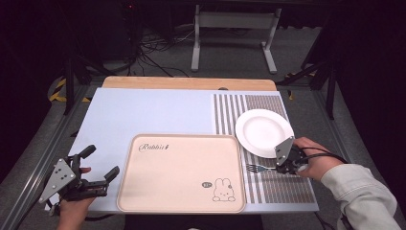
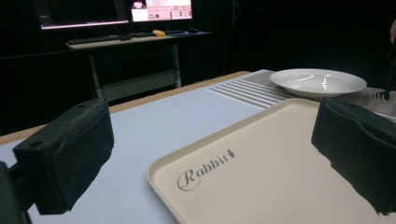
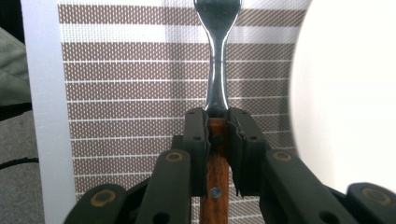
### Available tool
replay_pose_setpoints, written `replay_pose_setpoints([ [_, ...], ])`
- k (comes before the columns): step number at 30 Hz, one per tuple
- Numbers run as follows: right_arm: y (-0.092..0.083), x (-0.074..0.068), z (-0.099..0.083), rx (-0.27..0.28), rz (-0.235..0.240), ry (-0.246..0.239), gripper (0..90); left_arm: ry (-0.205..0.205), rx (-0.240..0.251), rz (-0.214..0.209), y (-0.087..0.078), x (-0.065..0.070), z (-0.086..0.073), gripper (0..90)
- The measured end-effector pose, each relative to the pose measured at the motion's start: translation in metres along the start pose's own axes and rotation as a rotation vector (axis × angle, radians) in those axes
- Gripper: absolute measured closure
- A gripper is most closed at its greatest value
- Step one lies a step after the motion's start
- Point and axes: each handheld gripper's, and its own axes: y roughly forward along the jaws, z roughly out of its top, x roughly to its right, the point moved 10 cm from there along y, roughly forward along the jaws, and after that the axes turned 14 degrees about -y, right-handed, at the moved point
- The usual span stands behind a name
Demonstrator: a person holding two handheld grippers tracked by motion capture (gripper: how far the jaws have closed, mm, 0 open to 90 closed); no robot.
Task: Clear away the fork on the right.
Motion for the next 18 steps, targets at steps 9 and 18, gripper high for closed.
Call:
replay_pose_setpoints([
  [9,-0.018,0.008,0.010,0.015,-0.047,-0.005,78.7,-0.001,0.004,0.000,0.000,0.000,0.000,0.0],
  [18,-0.022,0.018,0.033,0.034,-0.053,-0.015,78.7,-0.002,0.001,0.001,0.000,-0.001,0.000,0.0],
])
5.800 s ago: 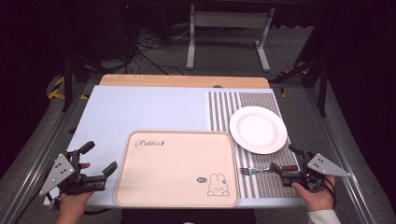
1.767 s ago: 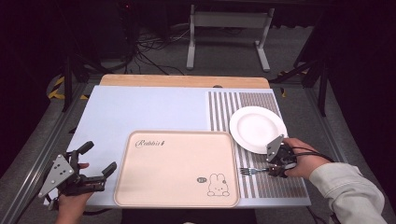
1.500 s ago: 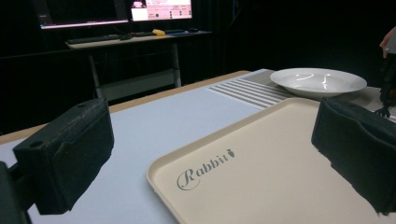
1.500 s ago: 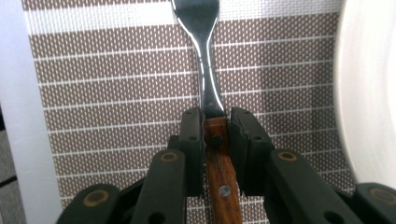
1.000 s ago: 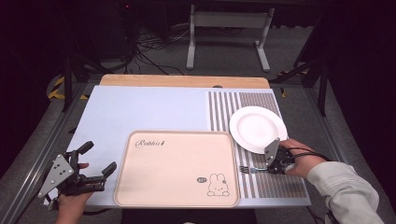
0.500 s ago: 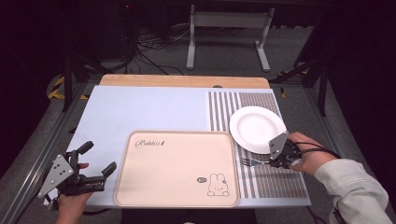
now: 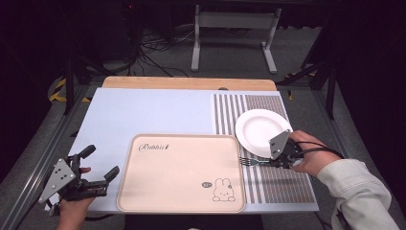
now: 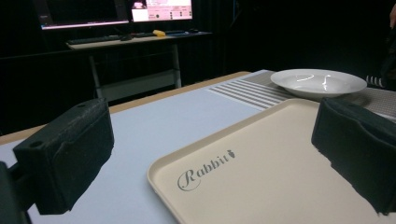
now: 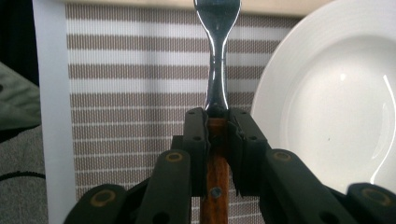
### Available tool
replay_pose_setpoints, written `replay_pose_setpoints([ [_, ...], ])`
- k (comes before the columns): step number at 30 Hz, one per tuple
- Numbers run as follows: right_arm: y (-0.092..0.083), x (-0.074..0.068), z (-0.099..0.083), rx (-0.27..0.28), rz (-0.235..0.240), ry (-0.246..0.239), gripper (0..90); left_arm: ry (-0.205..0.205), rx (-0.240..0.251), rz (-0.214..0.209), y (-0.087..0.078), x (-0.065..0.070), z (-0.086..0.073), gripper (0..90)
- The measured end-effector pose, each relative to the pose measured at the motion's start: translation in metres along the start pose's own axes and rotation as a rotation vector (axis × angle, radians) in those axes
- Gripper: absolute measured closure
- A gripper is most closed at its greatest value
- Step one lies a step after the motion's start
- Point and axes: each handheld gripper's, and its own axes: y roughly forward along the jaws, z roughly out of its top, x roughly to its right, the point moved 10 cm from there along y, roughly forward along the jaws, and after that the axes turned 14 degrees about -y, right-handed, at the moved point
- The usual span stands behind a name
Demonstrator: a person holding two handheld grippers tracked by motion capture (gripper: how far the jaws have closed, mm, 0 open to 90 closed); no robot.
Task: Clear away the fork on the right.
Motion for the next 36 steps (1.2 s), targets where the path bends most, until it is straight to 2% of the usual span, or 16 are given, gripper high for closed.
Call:
replay_pose_setpoints([
  [5,-0.004,0.009,0.018,0.024,-0.010,0.009,78.7,-0.001,0.004,0.001,0.000,0.000,0.000,0.0],
  [12,-0.004,0.020,0.045,0.042,-0.023,-0.042,78.6,-0.002,0.006,-0.001,0.000,0.000,0.001,0.0],
  [19,-0.001,0.025,0.063,0.054,-0.019,-0.058,78.6,-0.002,0.005,-0.003,0.000,0.000,0.001,0.0],
  [21,0.000,0.027,0.069,0.053,-0.016,-0.077,78.7,0.000,0.004,-0.004,0.000,0.000,0.001,0.0],
  [27,0.002,0.030,0.085,0.069,-0.007,-0.072,78.7,-0.002,0.006,-0.005,0.000,0.000,0.001,0.0],
  [30,0.003,0.030,0.094,0.082,0.003,-0.046,78.7,-0.001,0.005,-0.006,-0.001,0.000,0.001,0.0],
  [31,0.003,0.030,0.101,0.102,0.011,0.023,78.7,-0.001,0.005,-0.006,-0.001,0.000,0.001,0.0],
  [33,0.003,0.031,0.106,0.118,0.008,0.040,78.7,-0.002,0.006,-0.006,-0.001,0.000,0.001,0.0],
  [35,0.003,0.030,0.109,0.119,0.022,0.109,78.7,-0.002,0.007,-0.007,-0.001,0.000,0.001,0.0],
  [36,0.003,0.030,0.112,0.133,0.020,0.124,78.7,-0.002,0.006,-0.007,-0.001,0.000,0.001,0.0],
])
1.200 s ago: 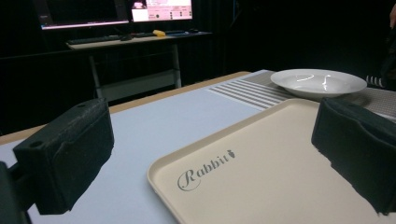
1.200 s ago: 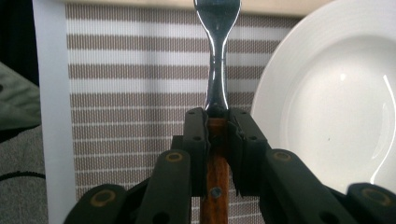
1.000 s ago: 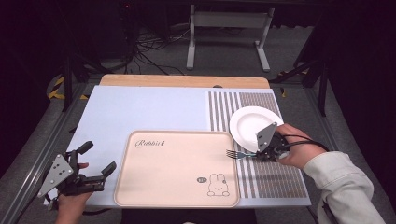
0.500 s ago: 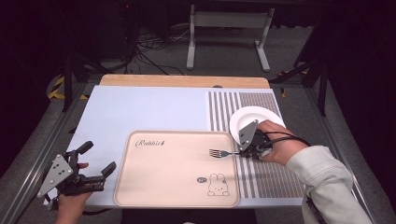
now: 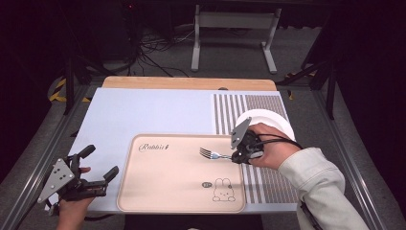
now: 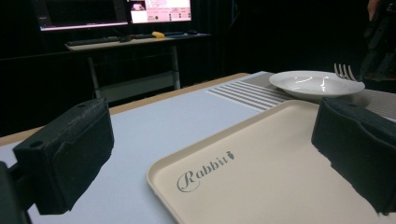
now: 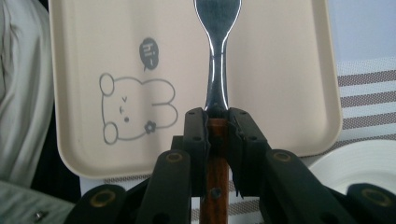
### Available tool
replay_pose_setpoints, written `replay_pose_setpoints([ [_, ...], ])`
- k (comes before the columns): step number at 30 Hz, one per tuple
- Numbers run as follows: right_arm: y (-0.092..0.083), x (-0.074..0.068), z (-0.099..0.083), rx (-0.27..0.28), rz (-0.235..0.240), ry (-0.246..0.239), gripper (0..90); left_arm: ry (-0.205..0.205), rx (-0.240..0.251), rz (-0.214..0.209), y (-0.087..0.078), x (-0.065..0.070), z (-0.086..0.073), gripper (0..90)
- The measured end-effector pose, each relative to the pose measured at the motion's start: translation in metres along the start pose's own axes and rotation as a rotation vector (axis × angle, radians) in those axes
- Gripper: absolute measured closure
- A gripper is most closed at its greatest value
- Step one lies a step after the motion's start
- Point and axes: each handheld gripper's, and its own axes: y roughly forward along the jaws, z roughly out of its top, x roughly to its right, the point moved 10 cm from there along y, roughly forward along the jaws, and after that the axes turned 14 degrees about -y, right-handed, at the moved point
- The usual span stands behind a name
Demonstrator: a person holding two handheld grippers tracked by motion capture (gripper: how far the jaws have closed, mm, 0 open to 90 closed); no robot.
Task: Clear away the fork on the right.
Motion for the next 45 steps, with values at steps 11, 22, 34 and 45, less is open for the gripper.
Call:
replay_pose_setpoints([
  [11,-0.003,-0.002,0.014,0.056,-0.004,0.372,78.7,0.003,0.002,0.002,0.000,0.000,0.000,0.0],
  [22,-0.006,-0.002,0.026,0.085,-0.053,0.654,78.7,0.003,0.003,0.002,0.000,0.000,0.001,0.0],
  [34,-0.002,-0.001,0.028,0.070,-0.102,0.807,78.7,0.004,0.003,0.002,0.000,0.000,0.001,0.0],
  [45,0.009,0.001,0.026,0.071,-0.114,0.871,78.7,0.002,0.002,0.002,0.000,0.000,0.000,0.0],
])
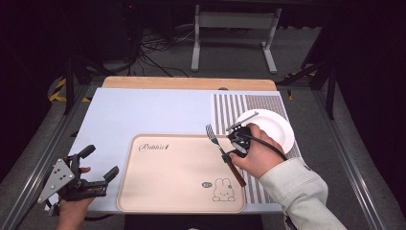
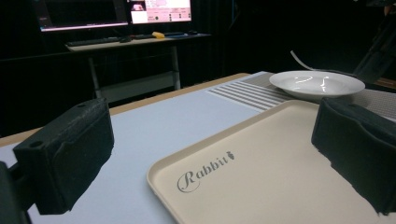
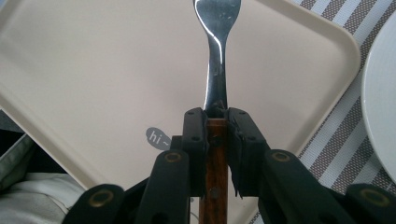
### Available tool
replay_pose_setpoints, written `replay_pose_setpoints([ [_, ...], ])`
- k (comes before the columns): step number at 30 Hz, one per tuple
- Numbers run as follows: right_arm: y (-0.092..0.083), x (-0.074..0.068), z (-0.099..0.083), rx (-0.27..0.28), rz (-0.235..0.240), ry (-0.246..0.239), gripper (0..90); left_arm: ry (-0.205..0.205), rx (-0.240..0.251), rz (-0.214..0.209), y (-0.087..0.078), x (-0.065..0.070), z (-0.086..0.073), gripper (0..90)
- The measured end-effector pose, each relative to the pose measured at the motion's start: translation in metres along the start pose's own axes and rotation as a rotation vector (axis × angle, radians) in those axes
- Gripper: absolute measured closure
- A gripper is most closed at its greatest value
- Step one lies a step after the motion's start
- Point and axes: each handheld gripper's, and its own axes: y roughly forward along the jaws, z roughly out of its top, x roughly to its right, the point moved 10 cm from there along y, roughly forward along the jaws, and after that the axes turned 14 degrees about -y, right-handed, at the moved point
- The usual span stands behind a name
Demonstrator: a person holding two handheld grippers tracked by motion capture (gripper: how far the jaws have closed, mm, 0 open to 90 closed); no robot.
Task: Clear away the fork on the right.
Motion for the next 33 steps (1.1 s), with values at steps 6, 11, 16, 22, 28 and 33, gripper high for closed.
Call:
replay_pose_setpoints([
  [6,0.013,0.005,-0.005,-0.017,-0.024,0.059,78.6,-0.001,-0.001,0.000,0.000,0.000,0.000,0.0],
  [11,0.023,0.001,-0.008,-0.035,-0.009,0.056,78.6,-0.001,-0.002,0.000,0.000,0.000,0.000,0.0],
  [16,0.034,0.000,-0.013,-0.066,-0.011,0.066,78.6,-0.002,-0.002,0.000,0.000,0.000,0.000,0.0],
  [22,0.045,-0.001,-0.020,-0.099,-0.003,0.083,78.5,-0.001,-0.004,-0.002,0.000,0.000,0.000,0.0],
  [28,0.055,-0.005,-0.026,-0.136,0.013,0.088,78.5,-0.001,-0.003,-0.002,0.000,0.000,0.000,0.0],
  [33,0.061,-0.004,-0.030,-0.154,0.003,0.104,78.5,-0.001,-0.003,-0.002,0.000,0.000,0.000,0.0],
])
